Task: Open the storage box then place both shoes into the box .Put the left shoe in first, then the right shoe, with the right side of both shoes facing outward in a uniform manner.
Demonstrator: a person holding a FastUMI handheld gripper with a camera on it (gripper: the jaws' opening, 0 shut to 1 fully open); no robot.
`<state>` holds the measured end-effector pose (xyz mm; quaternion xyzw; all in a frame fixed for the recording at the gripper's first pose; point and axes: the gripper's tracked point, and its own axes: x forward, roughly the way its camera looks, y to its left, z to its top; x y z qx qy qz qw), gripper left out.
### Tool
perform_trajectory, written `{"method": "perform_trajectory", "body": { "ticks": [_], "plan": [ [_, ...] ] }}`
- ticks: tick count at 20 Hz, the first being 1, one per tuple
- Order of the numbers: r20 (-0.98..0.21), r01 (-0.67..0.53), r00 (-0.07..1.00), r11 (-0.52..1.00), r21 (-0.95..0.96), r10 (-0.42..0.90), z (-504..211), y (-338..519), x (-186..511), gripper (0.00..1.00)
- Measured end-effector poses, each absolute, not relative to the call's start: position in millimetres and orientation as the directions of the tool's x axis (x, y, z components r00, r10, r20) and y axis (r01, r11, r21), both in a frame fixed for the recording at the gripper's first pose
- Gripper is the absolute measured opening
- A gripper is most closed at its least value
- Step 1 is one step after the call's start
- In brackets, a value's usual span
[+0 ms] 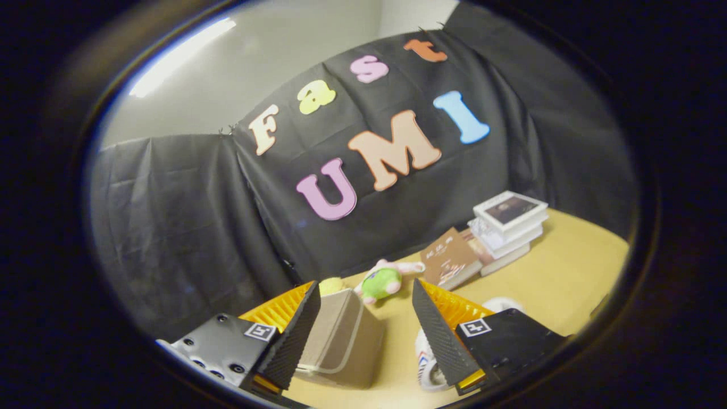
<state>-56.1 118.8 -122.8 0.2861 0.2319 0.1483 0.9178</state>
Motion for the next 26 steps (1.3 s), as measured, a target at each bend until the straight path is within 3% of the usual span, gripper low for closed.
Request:
{"method": "perform_trajectory", "body": {
  "ticks": [5, 15, 26],
  "plan": [
    [-0.412, -0.078, 0.744, 0.681, 0.728, 0.526, -160, 153, -76, 1.0],
    [-0.4, 0.116, 0.512, 0.4, 0.909, 0.76, -213, 215, -116, 1.0],
    [-0.322, 0.352, 0.445, 0.167, 0.921, 0.836, -251, 237, -124, 0.98]
  ]
}}
